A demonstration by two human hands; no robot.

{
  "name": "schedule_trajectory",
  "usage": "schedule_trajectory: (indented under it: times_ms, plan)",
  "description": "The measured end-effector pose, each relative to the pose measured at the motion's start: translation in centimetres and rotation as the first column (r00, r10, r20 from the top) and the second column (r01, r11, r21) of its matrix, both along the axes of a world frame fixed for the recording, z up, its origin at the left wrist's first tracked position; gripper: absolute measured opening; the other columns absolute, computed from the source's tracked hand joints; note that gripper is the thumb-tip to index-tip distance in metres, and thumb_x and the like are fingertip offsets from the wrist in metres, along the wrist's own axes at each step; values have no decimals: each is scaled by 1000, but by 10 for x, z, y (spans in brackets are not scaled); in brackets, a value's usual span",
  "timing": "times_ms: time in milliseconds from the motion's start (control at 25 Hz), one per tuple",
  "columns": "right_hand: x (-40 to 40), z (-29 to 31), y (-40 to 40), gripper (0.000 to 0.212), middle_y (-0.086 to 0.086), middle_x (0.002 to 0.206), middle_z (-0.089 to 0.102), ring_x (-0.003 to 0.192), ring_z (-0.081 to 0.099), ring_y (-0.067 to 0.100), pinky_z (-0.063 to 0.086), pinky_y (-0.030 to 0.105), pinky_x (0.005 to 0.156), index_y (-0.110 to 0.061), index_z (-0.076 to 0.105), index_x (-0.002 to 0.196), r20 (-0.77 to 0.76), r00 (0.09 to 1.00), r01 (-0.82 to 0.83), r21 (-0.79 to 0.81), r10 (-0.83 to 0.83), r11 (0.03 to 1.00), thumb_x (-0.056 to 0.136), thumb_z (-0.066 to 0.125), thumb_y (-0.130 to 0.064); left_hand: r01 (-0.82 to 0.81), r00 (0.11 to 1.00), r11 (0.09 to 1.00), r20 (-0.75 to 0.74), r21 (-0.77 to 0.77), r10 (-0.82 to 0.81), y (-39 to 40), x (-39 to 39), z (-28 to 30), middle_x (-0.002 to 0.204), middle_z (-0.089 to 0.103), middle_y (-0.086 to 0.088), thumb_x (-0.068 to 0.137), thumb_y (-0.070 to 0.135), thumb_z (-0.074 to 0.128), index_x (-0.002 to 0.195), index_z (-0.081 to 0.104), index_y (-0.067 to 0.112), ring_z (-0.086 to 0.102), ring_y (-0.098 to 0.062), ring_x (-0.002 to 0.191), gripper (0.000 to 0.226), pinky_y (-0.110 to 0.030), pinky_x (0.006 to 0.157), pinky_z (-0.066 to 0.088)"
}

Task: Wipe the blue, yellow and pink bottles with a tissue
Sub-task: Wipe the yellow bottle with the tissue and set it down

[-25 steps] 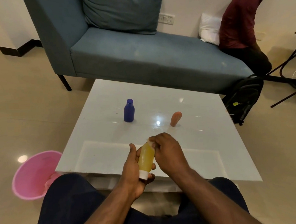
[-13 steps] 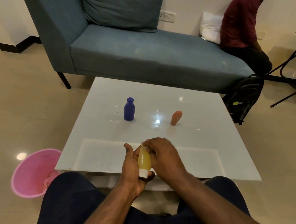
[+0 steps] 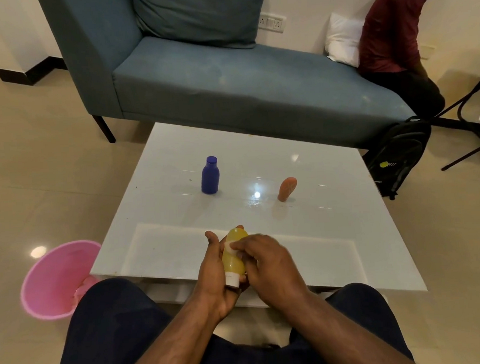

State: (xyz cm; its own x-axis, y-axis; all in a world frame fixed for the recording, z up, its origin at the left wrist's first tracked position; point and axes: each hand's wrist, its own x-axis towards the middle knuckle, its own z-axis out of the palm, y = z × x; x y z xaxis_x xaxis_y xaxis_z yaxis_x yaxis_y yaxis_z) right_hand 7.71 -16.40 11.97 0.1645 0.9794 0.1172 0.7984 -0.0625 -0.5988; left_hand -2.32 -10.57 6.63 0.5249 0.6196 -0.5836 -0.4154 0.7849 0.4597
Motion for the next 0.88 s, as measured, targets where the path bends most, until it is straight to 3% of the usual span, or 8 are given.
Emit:
schedule_trajectory:
  times_ms: [80, 120, 280, 360, 440, 560, 720, 880]
  plan:
    - [17, -4, 16, 20, -3, 108, 67, 94, 58, 7, 49, 20, 87, -21, 67, 111, -76, 983, 169, 16, -167, 986, 94, 57, -18, 3, 1000, 1000, -24, -1, -3, -2, 2, 0, 109, 73, -16, 87, 74, 39, 130, 67, 22, 66, -25, 79, 72, -30, 52, 50]
    - [18, -5, 20, 19, -4, 107, 67, 92, 57, 5, 49, 17, 85, -22, 67, 110, -103, 972, 215, 12, -213, 977, 95, 56, -18, 0, 1000, 1000, -30, -8, -1, -2, 3, 0, 107, 73, -16, 87, 73, 40, 129, 67, 22, 64, -25, 80, 71, -29, 52, 49]
    - [-7, -9, -4, 19, -6, 106, 66, 97, 58, 7, 48, 20, 88, -22, 68, 109, -52, 997, 67, 51, -64, 996, 93, 58, -16, -2, 1000, 1000, 23, -30, 2, 0, 1, -4, 123, 73, -14, 93, 71, 30, 129, 70, 30, 66, -30, 115, 67, -43, 83, 57]
    - [1, -8, -5, 19, -9, 104, 65, 94, 58, 3, 46, 14, 86, -22, 68, 108, -58, 997, 57, 37, -55, 998, 93, 60, -17, 13, 1000, 999, 27, -30, -12, 0, 1, -5, 125, 72, -13, 92, 71, 33, 129, 70, 32, 67, -30, 117, 65, -49, 90, 57]
    - [15, -8, 8, 16, -13, 97, 62, 87, 56, -4, 42, 6, 78, -22, 68, 105, -101, 980, 175, 25, -171, 984, 93, 58, -17, 23, 1000, 1000, 3, -12, -23, -1, 3, -4, 126, 72, -13, 92, 69, 39, 128, 70, 33, 68, -26, 113, 60, -50, 96, 55]
    - [6, -12, 6, 18, -13, 98, 59, 88, 56, -2, 43, 9, 80, -21, 67, 107, -123, 972, 208, 32, -203, 978, 94, 56, -16, 15, 1000, 1000, 2, -14, -15, 1, 4, -6, 120, 74, -11, 92, 68, 40, 126, 70, 33, 71, -25, 107, 58, -47, 87, 58]
    - [-12, -18, -20, 24, -6, 106, 61, 99, 57, 6, 48, 20, 87, -20, 67, 111, -69, 997, 22, 42, -19, 999, 92, 58, -10, -41, 998, 997, 51, -63, 45, 6, 2, -9, 97, 73, -12, 89, 70, 44, 127, 71, 29, 71, -22, 85, 62, -40, 75, 59]
    - [9, -17, 7, 20, -3, 106, 60, 93, 55, 4, 47, 16, 86, -19, 68, 108, -72, 984, 168, 36, -165, 985, 93, 56, -12, -7, 1000, 999, 30, -49, 9, 3, 4, -5, 114, 75, -14, 92, 66, 44, 123, 72, 28, 73, -26, 98, 56, -43, 70, 60]
